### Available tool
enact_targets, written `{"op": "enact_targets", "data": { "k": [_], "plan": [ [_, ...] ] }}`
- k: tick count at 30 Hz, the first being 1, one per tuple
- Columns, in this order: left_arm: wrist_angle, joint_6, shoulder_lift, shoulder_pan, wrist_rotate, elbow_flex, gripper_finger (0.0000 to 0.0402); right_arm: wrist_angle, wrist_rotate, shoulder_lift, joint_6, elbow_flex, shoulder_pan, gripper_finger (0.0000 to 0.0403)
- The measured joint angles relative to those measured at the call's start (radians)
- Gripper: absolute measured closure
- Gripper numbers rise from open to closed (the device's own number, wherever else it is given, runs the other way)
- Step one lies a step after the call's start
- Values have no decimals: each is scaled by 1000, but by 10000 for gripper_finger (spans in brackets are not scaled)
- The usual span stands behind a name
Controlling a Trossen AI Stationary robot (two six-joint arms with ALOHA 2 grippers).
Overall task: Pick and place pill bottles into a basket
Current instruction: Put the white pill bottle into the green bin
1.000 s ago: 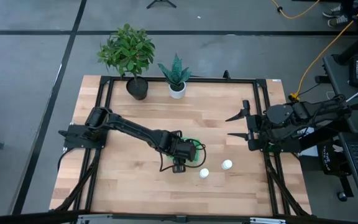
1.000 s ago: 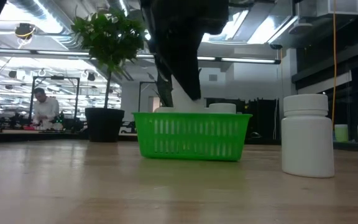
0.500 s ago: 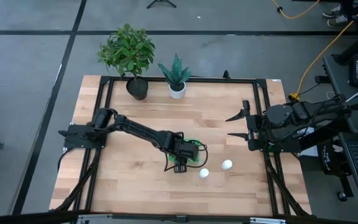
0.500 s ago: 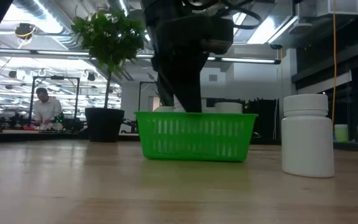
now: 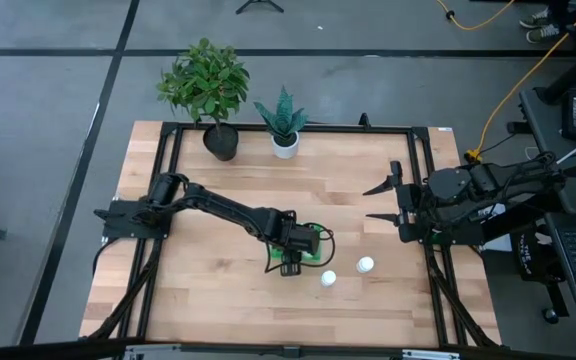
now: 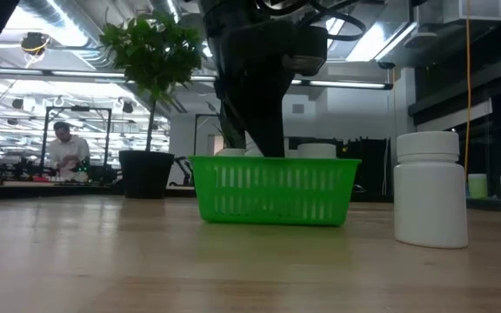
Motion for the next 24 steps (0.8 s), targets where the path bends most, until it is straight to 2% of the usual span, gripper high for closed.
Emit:
{"op": "enact_targets", "data": {
  "k": [19, 24],
  "plan": [
    [0, -19, -1, 0, 35, 0, 173, -12, 0, 0, -1, 0, 0, 155],
    [-10, -36, -45, -3, 65, 0, 164, -16, -11, 0, -4, 0, -1, 155]
  ]
}}
